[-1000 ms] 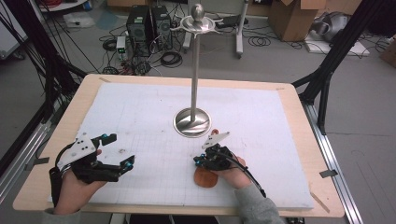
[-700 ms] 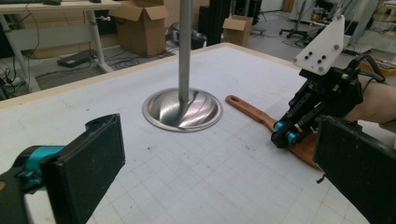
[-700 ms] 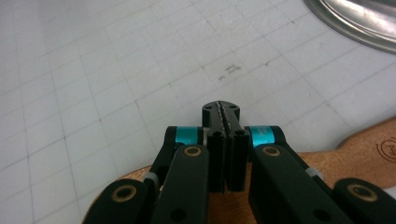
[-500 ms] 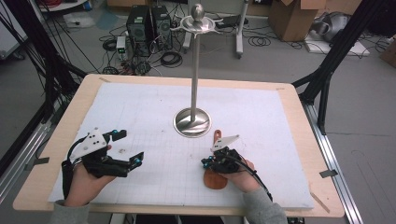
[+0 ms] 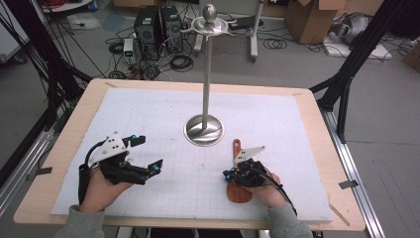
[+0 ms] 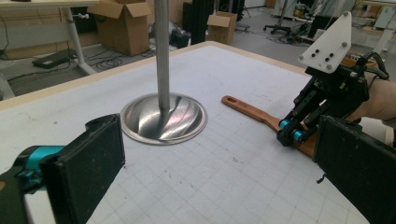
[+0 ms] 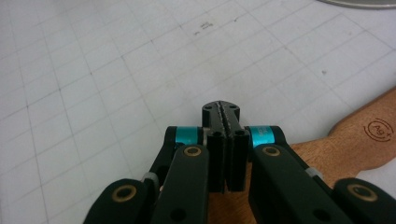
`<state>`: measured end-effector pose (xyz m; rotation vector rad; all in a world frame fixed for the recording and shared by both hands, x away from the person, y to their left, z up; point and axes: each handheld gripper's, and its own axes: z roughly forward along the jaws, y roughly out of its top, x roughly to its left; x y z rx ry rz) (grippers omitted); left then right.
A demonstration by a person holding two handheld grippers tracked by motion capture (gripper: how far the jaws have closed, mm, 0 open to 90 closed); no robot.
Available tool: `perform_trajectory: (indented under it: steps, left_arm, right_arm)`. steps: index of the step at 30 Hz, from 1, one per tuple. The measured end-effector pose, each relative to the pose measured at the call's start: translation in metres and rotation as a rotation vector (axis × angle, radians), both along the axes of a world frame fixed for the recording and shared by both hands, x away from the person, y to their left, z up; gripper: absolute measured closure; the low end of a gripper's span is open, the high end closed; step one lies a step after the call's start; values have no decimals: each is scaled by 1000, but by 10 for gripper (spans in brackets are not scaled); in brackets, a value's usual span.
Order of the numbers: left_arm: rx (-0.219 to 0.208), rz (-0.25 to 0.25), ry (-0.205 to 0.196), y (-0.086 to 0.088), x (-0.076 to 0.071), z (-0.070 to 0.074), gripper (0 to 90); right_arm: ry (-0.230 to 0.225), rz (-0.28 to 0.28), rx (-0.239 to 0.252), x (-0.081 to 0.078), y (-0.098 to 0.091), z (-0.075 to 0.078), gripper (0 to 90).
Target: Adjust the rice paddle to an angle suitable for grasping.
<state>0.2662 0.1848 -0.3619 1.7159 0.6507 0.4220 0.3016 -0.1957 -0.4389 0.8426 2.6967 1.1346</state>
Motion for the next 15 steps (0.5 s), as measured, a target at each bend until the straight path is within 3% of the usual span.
perform_trajectory:
  steps: [5,9,11,13,15]
  left_arm:
    - [-1,-6,0,-3,2,0,27]
    - [1,-11,-1,-5,4,1,27]
    - [0,-13,1,-6,4,0,27]
    - [1,-13,1,-6,4,0,27]
    - [3,-13,4,-7,4,-1,27]
  right_arm:
    - [-22,5,-8,-2,-3,1,894]
    - [-35,29,36,-4,-14,4,894]
    - [-52,-32,80,-2,-30,9,894]
    - [-62,-59,84,0,-37,10,894]
    - [-77,-149,76,3,-52,10,894]
